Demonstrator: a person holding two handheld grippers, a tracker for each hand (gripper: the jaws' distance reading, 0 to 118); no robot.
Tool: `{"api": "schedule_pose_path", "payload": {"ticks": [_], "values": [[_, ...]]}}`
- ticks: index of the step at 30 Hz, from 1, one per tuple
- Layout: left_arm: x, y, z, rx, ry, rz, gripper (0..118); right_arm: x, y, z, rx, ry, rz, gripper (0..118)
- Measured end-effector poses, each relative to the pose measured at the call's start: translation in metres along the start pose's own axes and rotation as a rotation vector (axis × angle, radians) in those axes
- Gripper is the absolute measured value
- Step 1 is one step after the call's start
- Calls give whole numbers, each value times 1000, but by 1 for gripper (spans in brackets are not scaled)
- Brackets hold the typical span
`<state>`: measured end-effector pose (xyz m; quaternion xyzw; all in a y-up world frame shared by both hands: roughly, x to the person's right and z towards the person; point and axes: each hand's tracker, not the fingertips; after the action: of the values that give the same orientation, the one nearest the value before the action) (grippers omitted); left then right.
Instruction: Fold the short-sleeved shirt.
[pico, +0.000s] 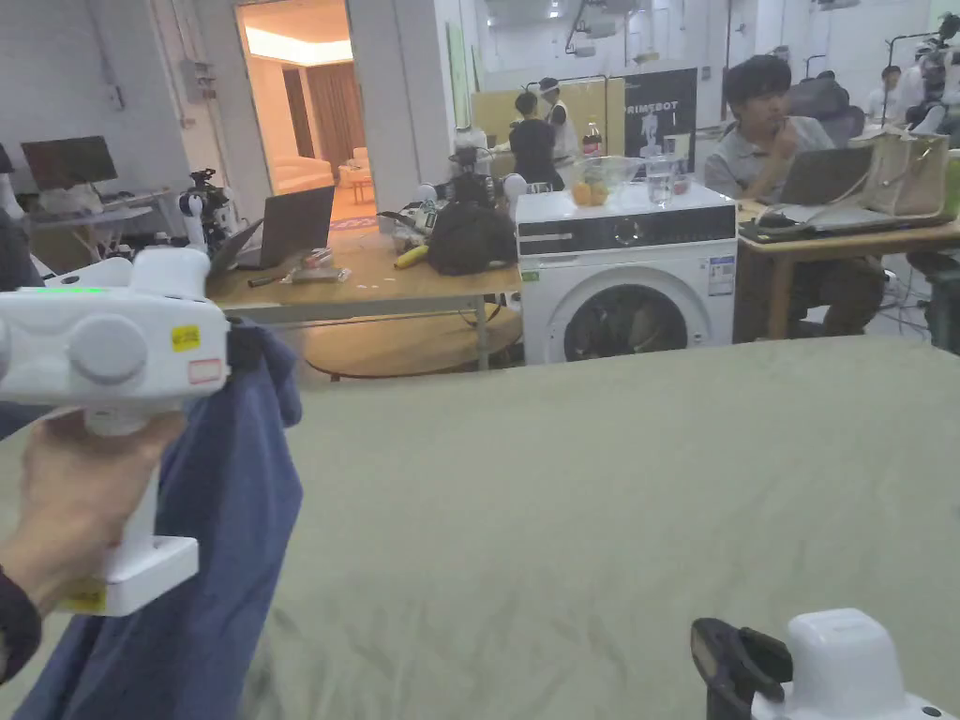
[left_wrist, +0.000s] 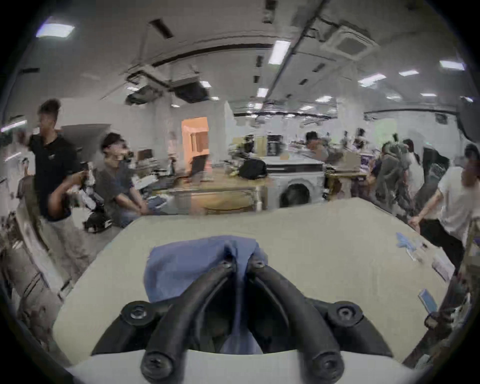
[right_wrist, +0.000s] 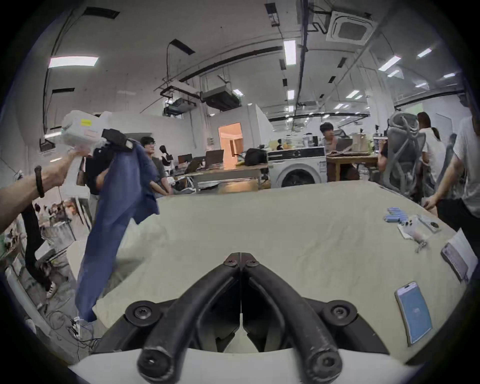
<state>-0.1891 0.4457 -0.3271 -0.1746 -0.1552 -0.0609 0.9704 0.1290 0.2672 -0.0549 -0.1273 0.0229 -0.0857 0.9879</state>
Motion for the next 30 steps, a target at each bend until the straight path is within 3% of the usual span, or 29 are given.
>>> {"api": "schedule_pose_path", "payload": {"ticks": [4, 7, 10, 15, 16, 17, 19, 20, 23, 28, 30], "values": [[114, -77, -54, -147, -264, 9, 0, 17, 5, 19, 21, -38, -30, 0], [190, -145, -83, -290, -553, 73, 0, 29, 9, 32, 18, -116, -9, 0], [279, -209, -70, -383, -694, -47, 0, 41, 13, 41, 15, -142, -20, 0], [350, -263, -34, -474, -895, 56, 0, 52, 21, 59, 38, -188, -5, 0], [351, -267, -28, -455, -880, 41, 1, 53, 21, 60, 38, -192, 0, 0], [347, -269, -23, -439, -885, 48, 15, 54, 22, 60, 36, -190, 3, 0], [328, -261, -14, -403, -900, 140, 67, 54, 22, 59, 36, -190, 10, 0], [311, -256, -6, -350, -873, 176, 75, 53, 22, 58, 37, -190, 12, 0], [242, -227, 8, -187, -715, 198, 75, 48, 23, 53, 43, -174, 18, 0], [117, -185, 73, 83, -321, 126, 74, 29, 26, 27, 41, -120, 41, 0], [75, -178, 104, 168, -177, 90, 61, 17, 25, 13, 35, -97, 53, 0]]}}
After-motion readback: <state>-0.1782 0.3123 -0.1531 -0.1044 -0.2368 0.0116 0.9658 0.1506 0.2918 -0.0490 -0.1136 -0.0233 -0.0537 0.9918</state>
